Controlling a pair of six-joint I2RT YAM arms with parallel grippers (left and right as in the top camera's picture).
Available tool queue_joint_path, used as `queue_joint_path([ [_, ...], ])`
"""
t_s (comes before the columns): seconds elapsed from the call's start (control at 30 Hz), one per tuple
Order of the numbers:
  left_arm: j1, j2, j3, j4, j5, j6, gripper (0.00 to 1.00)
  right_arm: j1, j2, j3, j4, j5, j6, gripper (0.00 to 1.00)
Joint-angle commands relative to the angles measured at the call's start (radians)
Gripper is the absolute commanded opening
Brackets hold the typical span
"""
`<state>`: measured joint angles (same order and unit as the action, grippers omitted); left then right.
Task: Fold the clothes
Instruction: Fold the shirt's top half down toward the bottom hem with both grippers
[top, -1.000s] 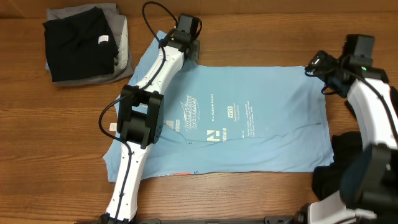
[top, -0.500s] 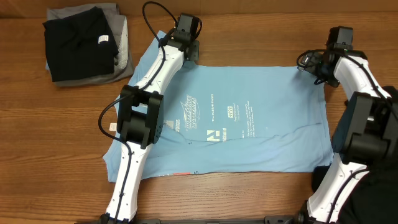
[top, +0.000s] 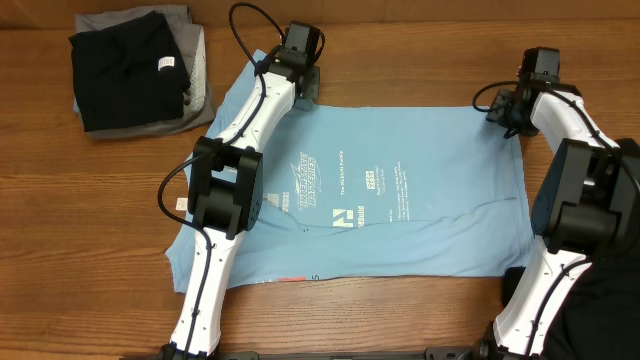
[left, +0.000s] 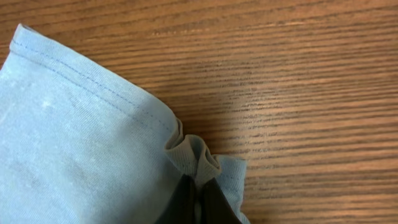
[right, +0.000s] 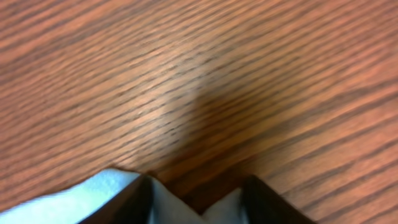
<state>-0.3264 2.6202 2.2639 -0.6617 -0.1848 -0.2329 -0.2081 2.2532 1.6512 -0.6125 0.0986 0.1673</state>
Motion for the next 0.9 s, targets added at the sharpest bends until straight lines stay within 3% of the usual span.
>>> queue_joint_path([
  [0.0,0.007,0.041,-0.010,-0.058,0.002,0.022,0.04,0.005,0.040,0.007,-0.002,-0.009,0.000,0.38],
  [0.13,0.007,0.028,-0.009,-0.085,-0.023,0.032,0.04,0.005,0.040,0.007,-0.003,-0.008,0.000,0.20],
  [0.37,0.007,-0.063,-0.009,-0.144,-0.085,0.036,0.04,0.005,0.035,0.041,-0.069,0.055,0.050,0.04],
  [0.87,0.010,-0.277,-0.009,-0.274,-0.062,0.027,0.04,0.005,-0.106,0.125,-0.281,0.066,0.239,0.04],
])
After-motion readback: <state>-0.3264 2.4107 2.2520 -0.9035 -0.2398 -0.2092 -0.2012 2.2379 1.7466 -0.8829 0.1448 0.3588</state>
